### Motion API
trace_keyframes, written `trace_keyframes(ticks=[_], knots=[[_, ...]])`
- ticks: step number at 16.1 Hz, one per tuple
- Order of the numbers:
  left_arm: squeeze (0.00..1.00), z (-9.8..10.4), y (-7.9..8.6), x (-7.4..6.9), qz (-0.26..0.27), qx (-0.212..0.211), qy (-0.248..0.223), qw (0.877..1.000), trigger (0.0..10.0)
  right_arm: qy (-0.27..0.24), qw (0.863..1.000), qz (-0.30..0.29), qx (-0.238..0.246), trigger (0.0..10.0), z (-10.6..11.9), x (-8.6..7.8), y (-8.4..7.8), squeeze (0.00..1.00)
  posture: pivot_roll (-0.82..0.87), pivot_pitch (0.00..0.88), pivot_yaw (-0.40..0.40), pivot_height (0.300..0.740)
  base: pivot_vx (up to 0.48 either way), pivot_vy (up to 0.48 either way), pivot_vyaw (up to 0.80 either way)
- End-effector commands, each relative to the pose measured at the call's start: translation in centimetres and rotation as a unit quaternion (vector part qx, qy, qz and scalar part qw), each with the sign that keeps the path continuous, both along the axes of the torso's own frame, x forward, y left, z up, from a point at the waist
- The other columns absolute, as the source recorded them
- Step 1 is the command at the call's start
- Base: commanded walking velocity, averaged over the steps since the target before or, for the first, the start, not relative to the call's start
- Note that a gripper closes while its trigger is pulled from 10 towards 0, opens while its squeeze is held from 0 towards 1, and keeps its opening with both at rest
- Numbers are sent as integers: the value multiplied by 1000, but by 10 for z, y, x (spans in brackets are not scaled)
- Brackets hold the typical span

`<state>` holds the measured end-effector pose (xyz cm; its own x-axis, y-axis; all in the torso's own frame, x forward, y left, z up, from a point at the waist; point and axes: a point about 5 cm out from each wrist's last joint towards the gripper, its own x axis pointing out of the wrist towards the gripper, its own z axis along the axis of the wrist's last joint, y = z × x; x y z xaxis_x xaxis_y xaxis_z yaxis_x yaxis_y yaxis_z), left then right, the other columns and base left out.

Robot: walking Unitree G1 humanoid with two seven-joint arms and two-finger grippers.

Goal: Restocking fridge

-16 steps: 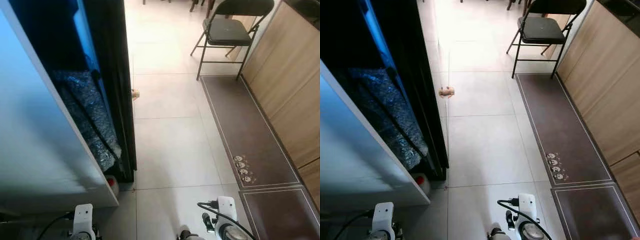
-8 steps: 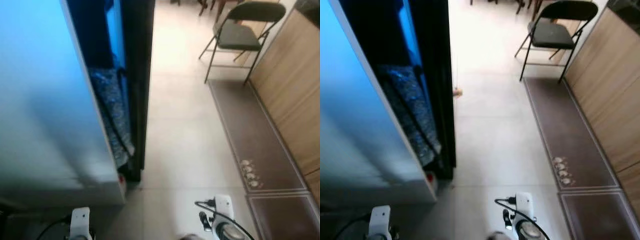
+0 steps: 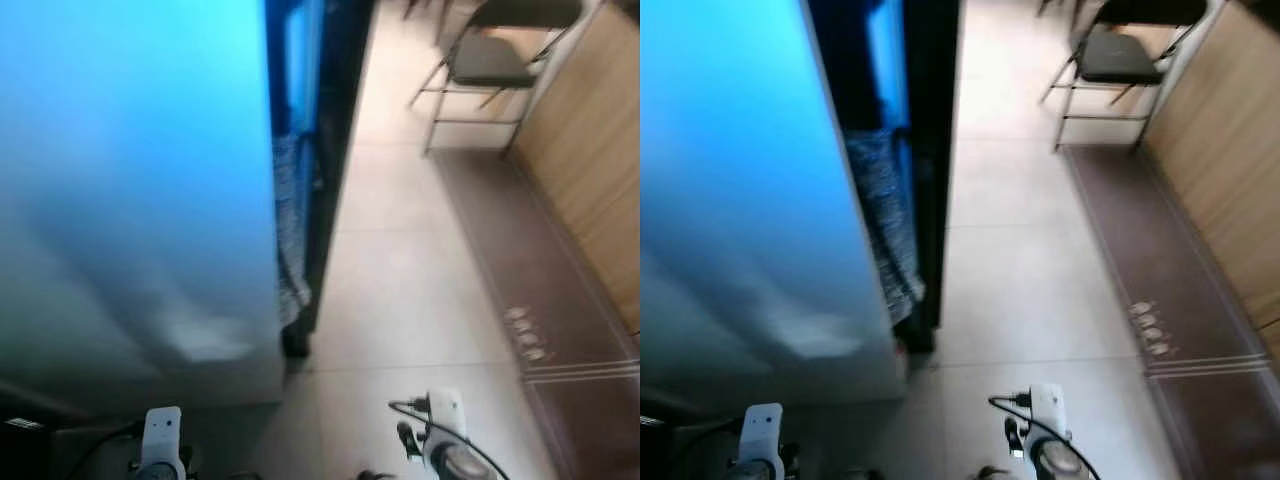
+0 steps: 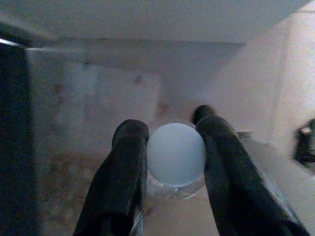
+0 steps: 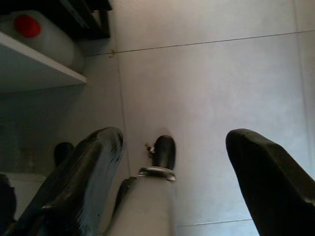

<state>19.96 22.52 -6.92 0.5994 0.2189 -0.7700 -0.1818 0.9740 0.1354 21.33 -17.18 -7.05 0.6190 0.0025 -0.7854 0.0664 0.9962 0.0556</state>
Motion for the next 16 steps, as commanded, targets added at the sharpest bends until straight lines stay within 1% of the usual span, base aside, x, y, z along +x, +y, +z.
trace_keyframes(ticks=[1,9,12,15,16], knots=[[0,-6,-8,-7,-3,-14,15,1000,10000,17,1000,-9,-11,10000,-5,-10,-11,0,-67,172,-30,740,0,0,0],[0,-4,-13,-2,-13,-13,11,1000,10000,12,1000,-13,-6,10000,-5,-11,-10,0,-70,156,-27,740,0,0,0],[0,-4,-14,-1,-17,-11,12,1000,10000,7,1000,-4,-16,10000,-4,-9,-11,0,-70,159,-28,740,287,0,0],[0,-4,-14,-2,-15,-11,14,1000,10000,6,1000,-8,-16,10000,-4,-9,-10,0,-69,165,-28,740,304,0,731],[0,-4,-14,-2,-15,-11,15,1000,10000,8,1000,-15,-12,10000,-4,-9,-10,0,-70,167,-28,740,315,0,0]])
